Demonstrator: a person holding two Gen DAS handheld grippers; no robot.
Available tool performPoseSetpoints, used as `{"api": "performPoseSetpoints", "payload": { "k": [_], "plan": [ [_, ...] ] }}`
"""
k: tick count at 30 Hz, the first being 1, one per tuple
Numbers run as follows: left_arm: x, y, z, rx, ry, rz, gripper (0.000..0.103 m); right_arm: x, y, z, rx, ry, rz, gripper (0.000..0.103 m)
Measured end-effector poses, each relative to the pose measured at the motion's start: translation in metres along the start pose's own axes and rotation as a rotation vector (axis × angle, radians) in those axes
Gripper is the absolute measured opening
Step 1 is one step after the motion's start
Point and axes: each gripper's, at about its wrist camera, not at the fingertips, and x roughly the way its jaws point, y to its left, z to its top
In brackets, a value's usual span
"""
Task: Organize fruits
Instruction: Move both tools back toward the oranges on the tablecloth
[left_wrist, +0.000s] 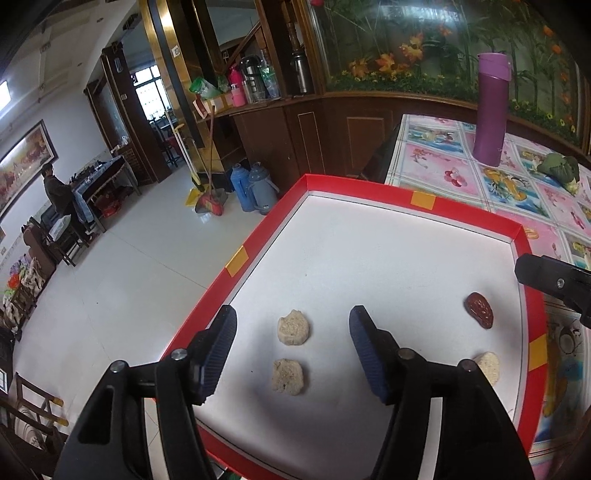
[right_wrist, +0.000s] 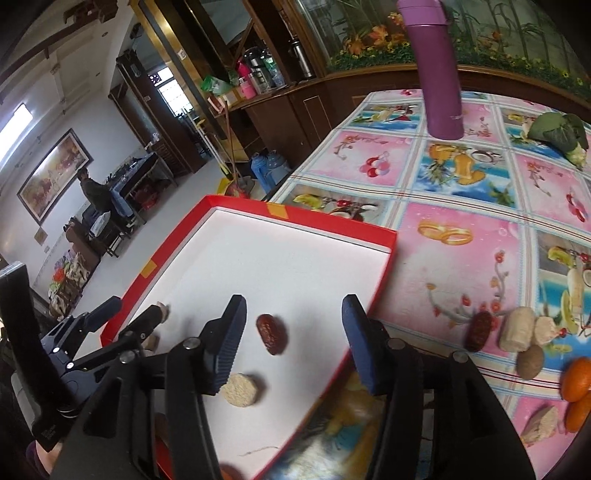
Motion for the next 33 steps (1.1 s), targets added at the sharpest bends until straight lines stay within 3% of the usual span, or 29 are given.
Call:
{"api": "performPoseSetpoints", "payload": {
  "k": [4,18,23,33],
  "plan": [
    [-0.009,-0.008,0.001,0.011,-0.014,0.009,0.071,-0.015,-0.014,-0.001,0.016,-0.021,-0.013,0.056],
    [-0.04,-0.037,0.002,0.079,-0.044,0.016,0.074,-0.07,-0.046,-0.006,0.043,-0.089,-0.039,0.056],
    [-0.059,-0.064,-0.001,0.135,-0.054,-0.058,0.075,-0.105,-0.077,-0.003,0.077,-0.154,-0.073,0.056],
    [-0.089,-0.137,-0.011,0.298,-0.069,-0.194,0.077,-0.181,-0.191,-0.019,0.274,-0.234,-0.204,0.059]
  ]
}}
